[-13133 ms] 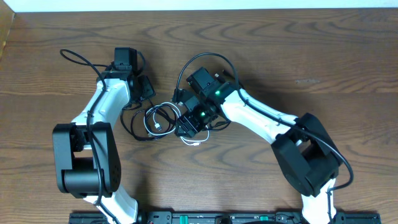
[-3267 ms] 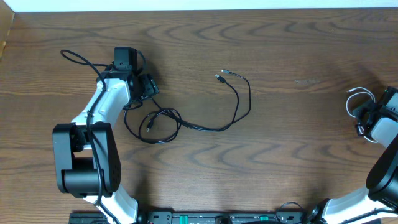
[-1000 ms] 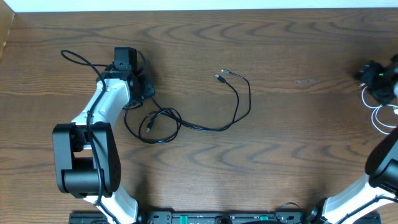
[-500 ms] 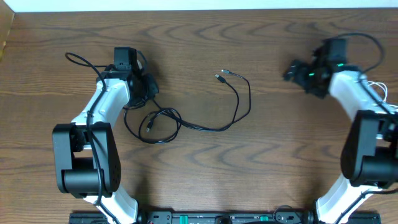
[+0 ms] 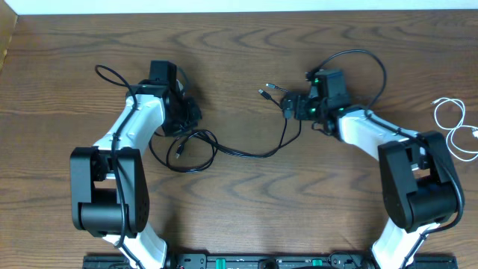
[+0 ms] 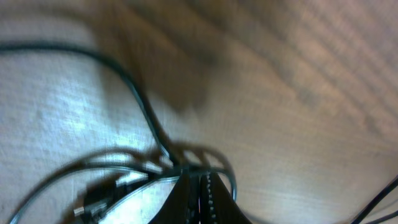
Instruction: Untangle cables
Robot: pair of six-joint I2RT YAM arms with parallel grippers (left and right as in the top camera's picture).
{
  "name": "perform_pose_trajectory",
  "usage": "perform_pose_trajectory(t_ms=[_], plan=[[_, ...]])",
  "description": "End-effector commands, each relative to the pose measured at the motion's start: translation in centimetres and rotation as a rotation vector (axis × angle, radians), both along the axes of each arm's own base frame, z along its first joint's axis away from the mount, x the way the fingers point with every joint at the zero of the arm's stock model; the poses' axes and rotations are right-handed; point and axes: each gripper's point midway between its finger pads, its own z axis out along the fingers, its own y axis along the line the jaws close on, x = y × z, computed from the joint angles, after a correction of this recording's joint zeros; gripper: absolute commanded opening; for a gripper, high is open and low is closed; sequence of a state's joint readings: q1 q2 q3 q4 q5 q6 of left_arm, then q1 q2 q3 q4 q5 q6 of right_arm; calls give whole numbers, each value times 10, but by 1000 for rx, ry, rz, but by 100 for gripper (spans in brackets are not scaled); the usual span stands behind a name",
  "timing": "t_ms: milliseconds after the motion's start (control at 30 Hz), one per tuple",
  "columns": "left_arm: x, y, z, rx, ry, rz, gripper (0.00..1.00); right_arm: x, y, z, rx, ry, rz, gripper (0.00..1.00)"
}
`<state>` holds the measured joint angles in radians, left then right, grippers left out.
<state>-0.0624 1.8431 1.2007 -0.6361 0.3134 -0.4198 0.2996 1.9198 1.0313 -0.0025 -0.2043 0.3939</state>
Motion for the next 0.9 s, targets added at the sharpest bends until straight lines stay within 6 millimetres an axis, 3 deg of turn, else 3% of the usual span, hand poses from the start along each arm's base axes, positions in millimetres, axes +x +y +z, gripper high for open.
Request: perform_pose_trajectory(t_ms=[0,233,400,467,633,867], plan=[[-15,-7,-6,-2,66,-3,8,-10,5,-15,-67,14,-7,99],[-27,28,-17,213,136,242,8,-9,9,-14,-118,-22,-6,99],[-26,30,-17,200,147,384,15,-9,9,-14,-119,-23,-4,99],[-25,30,-17,196,150,412,30,-9,10,-14,-119,-23,-4,99],[-23,30,-17,193,144,426,46,-8,10,-13,-118,-26,-4,99],[-27,30,-17,173,180,577,46,-8,10,-13,-118,-26,-4,99]])
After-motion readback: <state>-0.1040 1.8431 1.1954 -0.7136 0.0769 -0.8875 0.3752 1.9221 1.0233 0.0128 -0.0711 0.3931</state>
